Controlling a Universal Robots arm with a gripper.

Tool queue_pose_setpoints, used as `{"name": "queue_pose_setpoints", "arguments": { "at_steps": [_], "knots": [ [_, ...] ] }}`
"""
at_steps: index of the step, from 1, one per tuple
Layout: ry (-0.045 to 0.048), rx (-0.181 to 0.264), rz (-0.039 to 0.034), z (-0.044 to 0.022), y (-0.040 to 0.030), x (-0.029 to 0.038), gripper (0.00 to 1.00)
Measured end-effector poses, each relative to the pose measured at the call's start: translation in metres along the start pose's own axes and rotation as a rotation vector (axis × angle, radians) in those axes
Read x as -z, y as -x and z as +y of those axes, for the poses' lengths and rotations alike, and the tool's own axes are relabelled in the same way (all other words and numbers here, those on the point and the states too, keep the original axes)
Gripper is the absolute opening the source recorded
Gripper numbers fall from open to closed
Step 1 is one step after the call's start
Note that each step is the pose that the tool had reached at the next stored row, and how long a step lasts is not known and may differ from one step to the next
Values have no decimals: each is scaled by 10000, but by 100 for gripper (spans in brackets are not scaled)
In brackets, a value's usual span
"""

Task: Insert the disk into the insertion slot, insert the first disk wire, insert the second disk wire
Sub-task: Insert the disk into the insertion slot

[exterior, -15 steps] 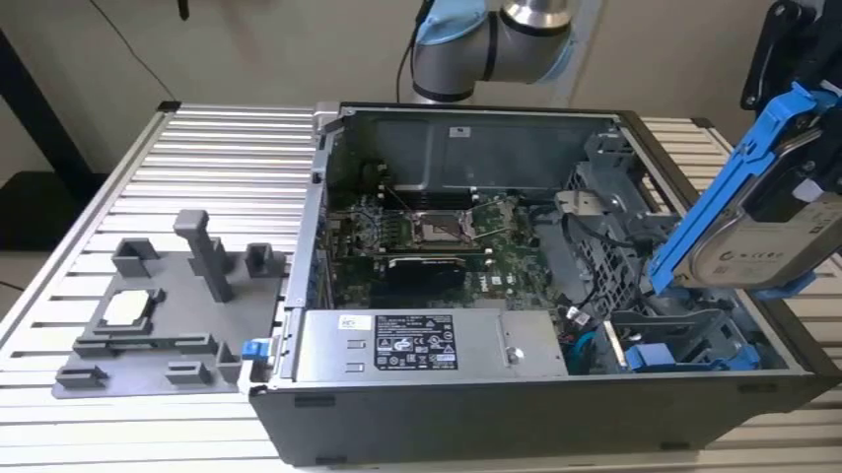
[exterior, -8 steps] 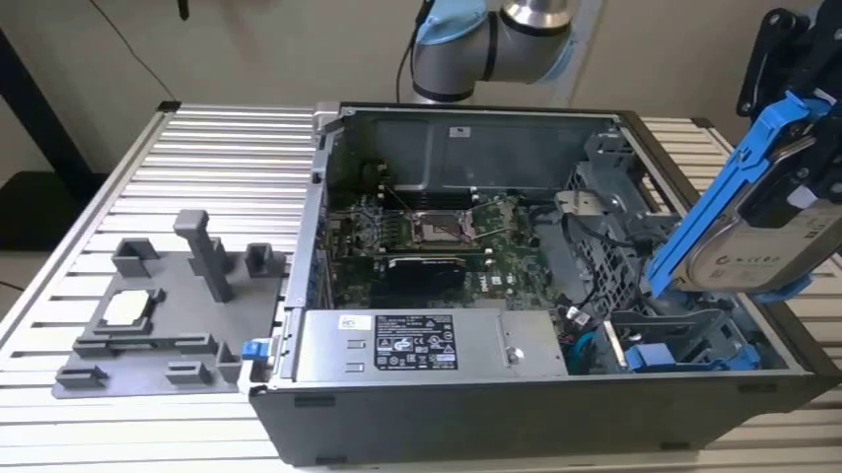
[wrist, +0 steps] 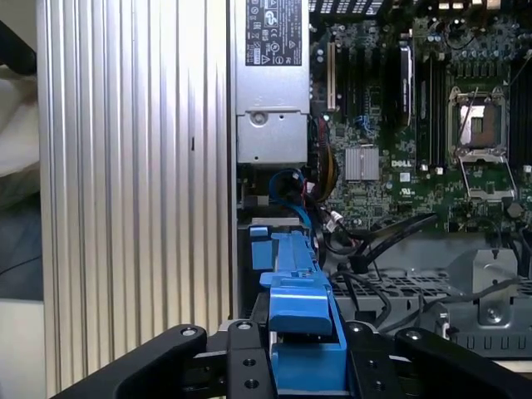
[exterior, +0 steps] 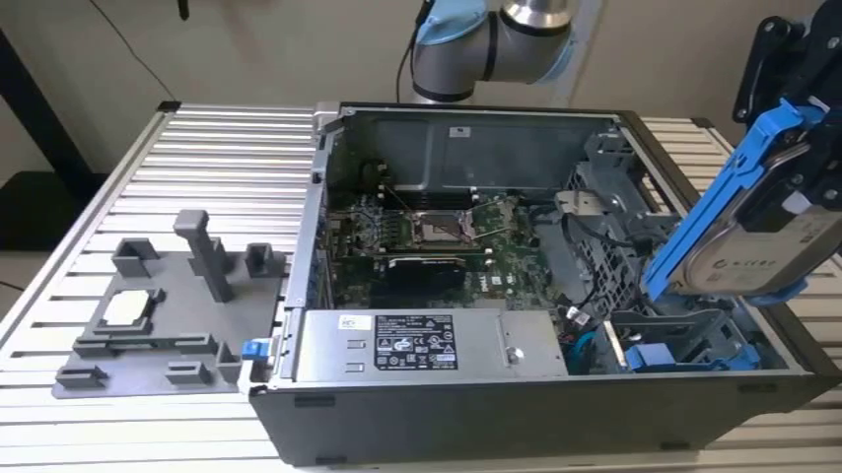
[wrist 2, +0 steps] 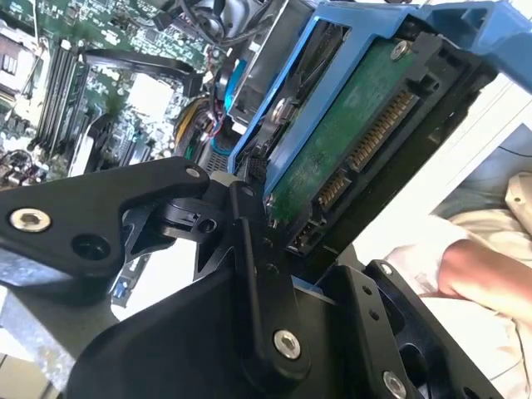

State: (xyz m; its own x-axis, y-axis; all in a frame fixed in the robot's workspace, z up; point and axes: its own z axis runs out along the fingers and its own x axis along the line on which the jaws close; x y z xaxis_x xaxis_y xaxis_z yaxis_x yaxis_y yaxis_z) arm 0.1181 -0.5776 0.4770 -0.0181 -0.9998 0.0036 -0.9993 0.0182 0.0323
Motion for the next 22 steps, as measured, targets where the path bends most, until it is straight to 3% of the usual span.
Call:
{"name": "queue_pose_setpoints", "arguments": {
  "at_steps": [11,22],
  "knots": [
    [0,-1,0,-3,0,-56,33],
    [19,0,0,-18,1,-167,33]
  ]
}}
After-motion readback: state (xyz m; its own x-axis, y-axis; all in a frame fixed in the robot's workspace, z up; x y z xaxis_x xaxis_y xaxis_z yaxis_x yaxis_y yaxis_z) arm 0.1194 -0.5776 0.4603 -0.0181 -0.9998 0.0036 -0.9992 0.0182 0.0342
